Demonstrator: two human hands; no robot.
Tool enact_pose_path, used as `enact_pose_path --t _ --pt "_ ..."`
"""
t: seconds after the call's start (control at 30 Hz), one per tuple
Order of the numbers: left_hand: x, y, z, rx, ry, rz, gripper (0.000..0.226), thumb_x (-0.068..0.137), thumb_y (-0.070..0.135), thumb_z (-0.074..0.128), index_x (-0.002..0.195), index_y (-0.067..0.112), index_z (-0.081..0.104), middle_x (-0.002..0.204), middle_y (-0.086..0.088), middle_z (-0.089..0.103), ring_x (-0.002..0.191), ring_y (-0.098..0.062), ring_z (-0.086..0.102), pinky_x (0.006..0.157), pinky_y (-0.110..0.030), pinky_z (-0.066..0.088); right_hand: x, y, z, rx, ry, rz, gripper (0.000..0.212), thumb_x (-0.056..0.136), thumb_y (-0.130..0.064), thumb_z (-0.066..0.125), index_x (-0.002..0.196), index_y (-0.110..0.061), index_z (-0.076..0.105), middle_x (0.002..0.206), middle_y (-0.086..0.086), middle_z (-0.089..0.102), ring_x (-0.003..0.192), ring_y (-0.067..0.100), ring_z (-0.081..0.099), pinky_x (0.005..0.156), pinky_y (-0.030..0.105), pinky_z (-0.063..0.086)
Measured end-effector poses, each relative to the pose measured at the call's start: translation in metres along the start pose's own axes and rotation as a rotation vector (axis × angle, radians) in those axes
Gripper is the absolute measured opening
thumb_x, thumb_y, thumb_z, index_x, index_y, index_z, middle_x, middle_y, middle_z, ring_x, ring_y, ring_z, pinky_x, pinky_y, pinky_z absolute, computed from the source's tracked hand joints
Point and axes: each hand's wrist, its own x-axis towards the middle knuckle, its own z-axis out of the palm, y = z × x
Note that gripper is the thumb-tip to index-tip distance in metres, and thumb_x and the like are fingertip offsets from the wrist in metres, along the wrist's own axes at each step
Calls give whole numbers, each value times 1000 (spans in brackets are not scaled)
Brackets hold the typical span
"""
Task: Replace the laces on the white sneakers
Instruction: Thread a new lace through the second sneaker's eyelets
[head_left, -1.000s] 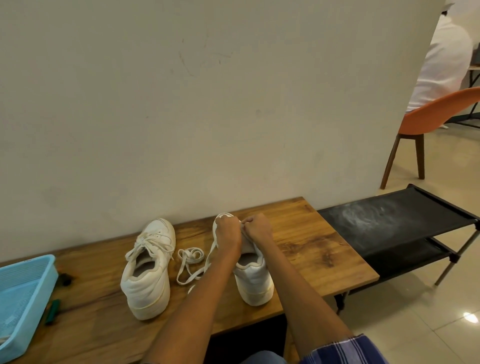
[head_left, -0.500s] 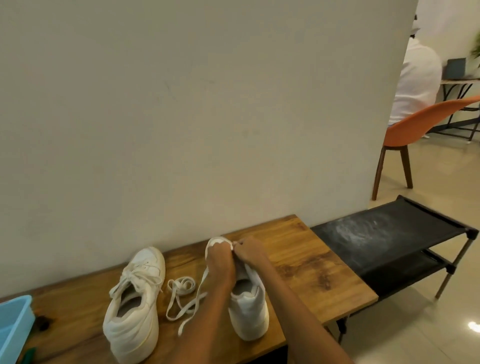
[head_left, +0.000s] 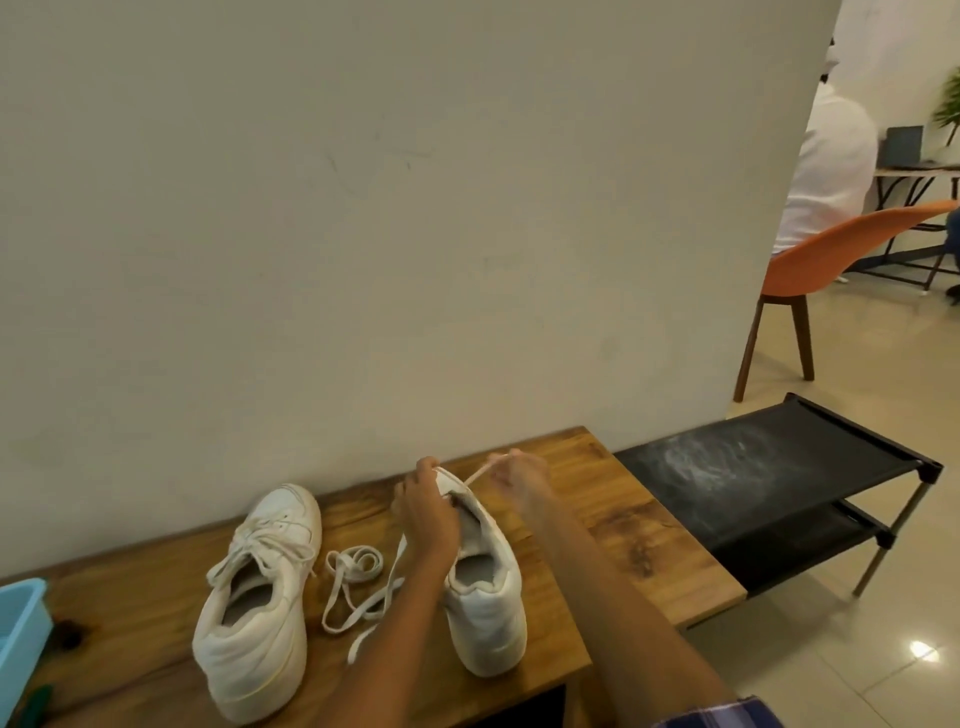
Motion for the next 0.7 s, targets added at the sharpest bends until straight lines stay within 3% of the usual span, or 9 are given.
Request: enact_pose_path --t 0.07,0.1,0.13,0.27,0.33,0.4,0.5,0.6,0.7 --pt "3 -3 0 -73 14 -84 24 84 -1 55 102 12 63 109 -9 64 103 -28 53 84 -33 43 3 -21 -4 194 -10 -49 29 101 -4 34 75 -5 47 66 9 50 56 18 50 64 32 51" --pt "4 -4 1 -83 11 -104 22 83 -2 55 96 11 67 106 -10 66 101 -29 55 82 -33 44 2 -29 -5 153 -38 -102 29 102 -5 33 76 -8 45 65 6 46 54 16 45 58 29 47" --pt "5 -3 2 -86 9 -110 23 82 -5 54 92 10 69 103 -12 67 99 -30 57 81 -33 44 1 -34 -4 11 -69 -173 27 101 -7 34 77 -9 46 65 4 45 54 13 41 52 26 42" --pt "2 2 -2 -88 8 -174 26 83 -10 49 95 0 70 102 -16 67 97 -30 57 73 -29 40 -1 -18 -2 -1058 -269 -572 30 91 -24 57 74 1 64 62 4 50 58 13 41 53 26 31" --pt "2 1 -3 -69 0 -172 24 84 -10 49 94 -3 70 100 -18 67 90 -30 55 75 -34 42 -3 -4 -1 -1298 -367 -557 42 86 -23 62 49 -8 51 48 2 40 48 12 31 48 24 25" --pt "4 -1 -2 -48 1 -145 22 82 -8 50 87 -3 70 94 -21 68 86 -32 56 77 -39 43 -1 4 -3 -1394 -357 -569 49 86 -19 60 43 -17 37 45 -1 33 45 9 25 45 22 21" --pt "5 -4 2 -23 24 -145 26 81 -9 48 74 10 65 90 -18 69 92 -34 59 92 -38 43 -1 2 -10 -1012 -248 -485 47 91 -16 57 49 -16 36 49 -3 30 47 8 25 46 21 22" --pt "6 -7 6 -31 23 -172 25 86 -7 49 93 4 70 100 -17 68 104 -31 57 108 -34 32 -8 -26 -32 -314 106 -227 31 97 -18 51 67 -12 47 62 0 39 53 11 34 48 20 30" --pt "10 -9 9 -16 -5 -196 24 88 -3 49 99 4 69 105 -14 68 107 -28 56 110 -30 26 -1 -54 -66 -202 370 -133 23 99 -16 38 99 -3 57 85 7 47 64 16 41 53 20 39"
